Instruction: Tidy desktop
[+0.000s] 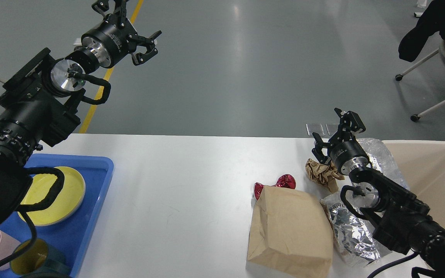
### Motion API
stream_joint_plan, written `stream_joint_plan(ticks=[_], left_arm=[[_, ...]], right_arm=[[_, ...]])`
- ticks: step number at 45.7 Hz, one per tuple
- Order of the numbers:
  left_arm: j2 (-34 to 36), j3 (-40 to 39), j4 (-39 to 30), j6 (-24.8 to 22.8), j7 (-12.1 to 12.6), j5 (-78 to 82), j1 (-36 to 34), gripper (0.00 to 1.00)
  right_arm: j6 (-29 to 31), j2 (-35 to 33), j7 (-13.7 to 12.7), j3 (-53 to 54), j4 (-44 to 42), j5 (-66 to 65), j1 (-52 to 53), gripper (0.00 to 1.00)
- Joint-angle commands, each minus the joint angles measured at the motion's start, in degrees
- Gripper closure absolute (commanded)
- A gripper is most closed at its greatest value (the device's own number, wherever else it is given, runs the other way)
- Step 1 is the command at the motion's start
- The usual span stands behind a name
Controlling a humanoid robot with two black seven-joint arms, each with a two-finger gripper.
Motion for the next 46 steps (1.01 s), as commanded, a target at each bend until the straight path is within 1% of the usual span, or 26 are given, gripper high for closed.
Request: stream_joint_plan(ticks=[1, 7, 18, 22, 31, 43, 45, 46], left_arm=[[-1.14, -0.81, 0.00, -0.01, 0.00, -0.17, 1.22, 0.04], [-1.58, -0.82, 0.00, -0.01, 0.00, -2.10, 4.91, 0.04], [-2.64, -1.25, -0.09, -0.01, 0.00, -2.89, 9.04, 0.04], [-3.69, -2.57, -0.09, -0.01, 0.00, -3.95, 11.67, 0.04], [-5.36, -2.66, -0.09, 0.08, 0.00, -4.03, 16.33, 0.04], [-4.75, -2.57, -0.09, 1.13, 0.00, -4.04, 22.58, 0.04], [-4.75, -2.40, -0.09, 1.22, -0.26, -4.04, 22.75, 0.04], [-4.75, -2.48, -0.09, 1.13, -0.79, -4.04, 22.84, 0.04]], right_arm=[[0.00, 0.00, 0.00, -0.05, 0.05, -0.07, 0.01, 0.00], [0.00, 0.00, 0.00, 0.04, 0.05, -0.07, 0.01, 0.00], [0.00, 0.00, 0.00, -0.05, 0.05, -0.07, 0.01, 0.00], [0.00, 0.00, 0.00, -0.05, 0.05, -0.07, 0.01, 0.00], [0.00, 0.00, 0.00, 0.04, 0.05, 0.02, 0.01, 0.00], [0.00, 0.00, 0.00, 0.04, -0.04, -0.07, 0.01, 0.00], [0.00, 0.00, 0.00, 0.04, -0.04, -0.07, 0.01, 0.00], [0.00, 0.00, 0.00, -0.05, -0.04, 0.02, 0.01, 0.00]])
